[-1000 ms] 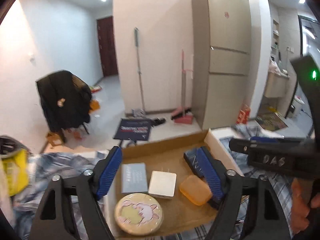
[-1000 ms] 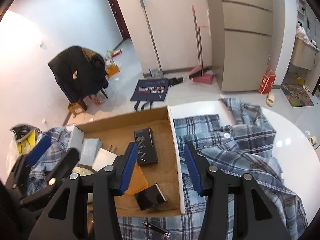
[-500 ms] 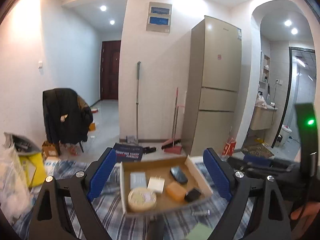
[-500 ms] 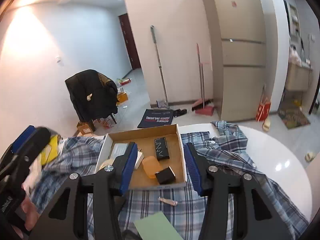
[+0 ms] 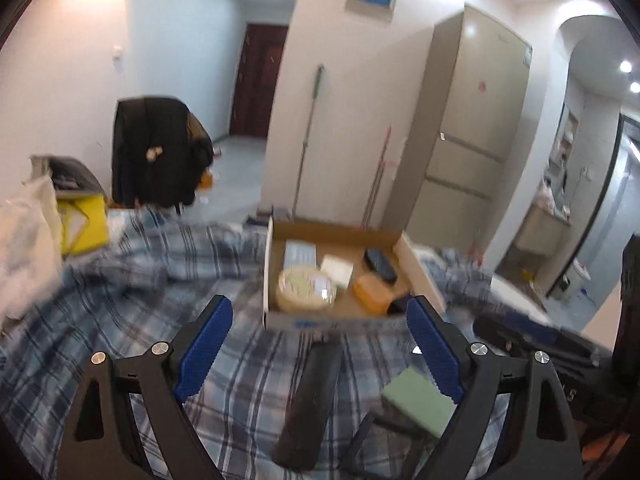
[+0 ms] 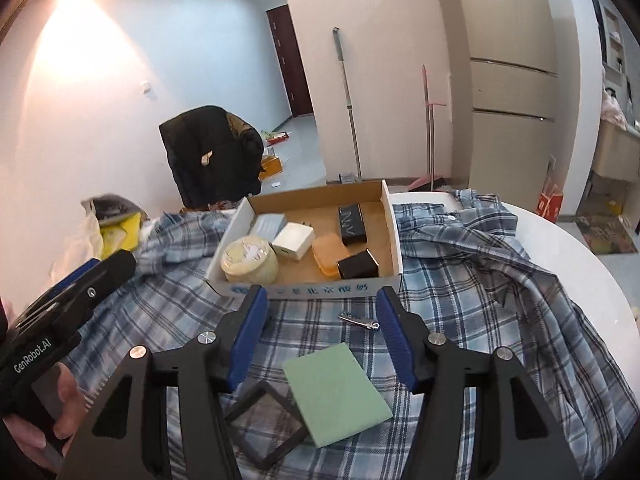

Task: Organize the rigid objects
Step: 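Move the left tool to the black remote and grasp it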

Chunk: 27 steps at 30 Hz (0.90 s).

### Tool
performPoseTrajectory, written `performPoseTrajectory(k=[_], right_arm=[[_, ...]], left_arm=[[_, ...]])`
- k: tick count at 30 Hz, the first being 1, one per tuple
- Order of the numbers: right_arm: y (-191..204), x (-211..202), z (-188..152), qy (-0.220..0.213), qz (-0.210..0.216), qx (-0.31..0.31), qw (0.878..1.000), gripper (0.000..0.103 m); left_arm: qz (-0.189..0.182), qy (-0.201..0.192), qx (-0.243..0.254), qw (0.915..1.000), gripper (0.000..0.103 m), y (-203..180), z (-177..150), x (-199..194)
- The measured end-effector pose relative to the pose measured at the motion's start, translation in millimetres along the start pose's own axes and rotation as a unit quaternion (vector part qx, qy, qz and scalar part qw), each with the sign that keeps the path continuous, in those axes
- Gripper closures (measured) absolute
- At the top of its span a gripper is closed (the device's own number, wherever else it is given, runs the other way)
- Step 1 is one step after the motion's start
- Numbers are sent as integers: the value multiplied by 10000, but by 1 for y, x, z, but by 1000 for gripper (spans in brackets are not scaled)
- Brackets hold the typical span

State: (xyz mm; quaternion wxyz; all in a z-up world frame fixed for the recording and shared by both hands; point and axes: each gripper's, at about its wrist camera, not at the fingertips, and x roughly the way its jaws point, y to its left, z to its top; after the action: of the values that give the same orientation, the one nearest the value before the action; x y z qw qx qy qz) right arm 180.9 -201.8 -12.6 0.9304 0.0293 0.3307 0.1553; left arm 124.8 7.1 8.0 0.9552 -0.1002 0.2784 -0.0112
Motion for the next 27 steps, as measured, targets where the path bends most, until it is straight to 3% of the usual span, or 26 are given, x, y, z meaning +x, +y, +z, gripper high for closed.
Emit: performPoseTrajectory(k=[5,9,10,11,12,20,27], right_arm=[[1,26,-17,437,58,-304,9986,47],[-7,31,-20,608,152,-311,9976,47],[-10,31,-21,635,170,-263,9975,47],[-14,33,-22,683,195,-210,9973,46],[-16,35,-22,738,212,-182,9969,45],[-23,46,-27,822,-168,-282,9961,44],[-23,49,-30,1031,-319,-355,9935,44]], left_arm=[[-25,229,272,9994,12,10,-24,21],[-304,528,288,9977,13,15,-32,40],[-459,630,293,9965,14,15,-33,42],[-554,722,366,9952,25,13,-34,44],[-571,785,446,9943,30,11,-34,46],[-793,1493,804,9823,33,-1,-47,68],[-510,1924,765,9770,33,4,-55,87]])
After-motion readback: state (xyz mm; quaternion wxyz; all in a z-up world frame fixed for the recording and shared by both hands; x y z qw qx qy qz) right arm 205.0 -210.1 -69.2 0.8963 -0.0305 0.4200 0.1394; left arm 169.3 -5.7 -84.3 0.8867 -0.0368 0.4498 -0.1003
